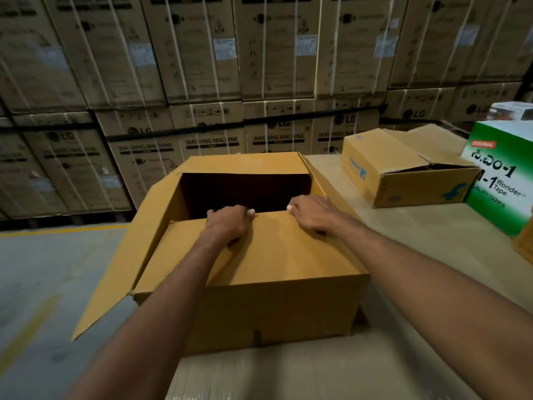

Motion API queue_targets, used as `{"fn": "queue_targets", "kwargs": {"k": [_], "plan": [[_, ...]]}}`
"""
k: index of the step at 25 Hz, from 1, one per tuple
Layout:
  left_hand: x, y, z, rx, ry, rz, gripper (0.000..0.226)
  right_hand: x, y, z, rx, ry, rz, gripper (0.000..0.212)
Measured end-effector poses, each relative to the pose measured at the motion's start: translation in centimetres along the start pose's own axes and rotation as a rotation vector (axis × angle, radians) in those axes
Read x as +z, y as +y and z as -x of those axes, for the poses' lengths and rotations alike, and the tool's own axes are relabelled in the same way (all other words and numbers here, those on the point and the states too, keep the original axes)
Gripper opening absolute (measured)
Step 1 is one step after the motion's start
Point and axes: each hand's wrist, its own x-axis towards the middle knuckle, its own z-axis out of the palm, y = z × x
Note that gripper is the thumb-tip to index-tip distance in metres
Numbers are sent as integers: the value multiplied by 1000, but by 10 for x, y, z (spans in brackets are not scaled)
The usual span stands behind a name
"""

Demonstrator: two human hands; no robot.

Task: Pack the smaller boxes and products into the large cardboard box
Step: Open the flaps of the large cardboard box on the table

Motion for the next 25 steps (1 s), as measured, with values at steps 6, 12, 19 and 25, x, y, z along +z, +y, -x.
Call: {"fn": "queue_targets", "kwargs": {"k": [6, 12, 19, 25], "plan": [[-71, 19, 20, 163, 352, -92, 34, -70, -26, 21, -37, 288, 18, 33], [-131, 53, 101, 204, 568, -153, 44, -152, -56, 103, -148, 208, -19, 34], [-146, 74, 214, 73, 17, 4, 28, -172, -53, 181, -347, -575, -185, 21], [-52, 55, 212, -76, -464, 40, 32, -45, -38, 181, -490, -556, 113, 50]]}}
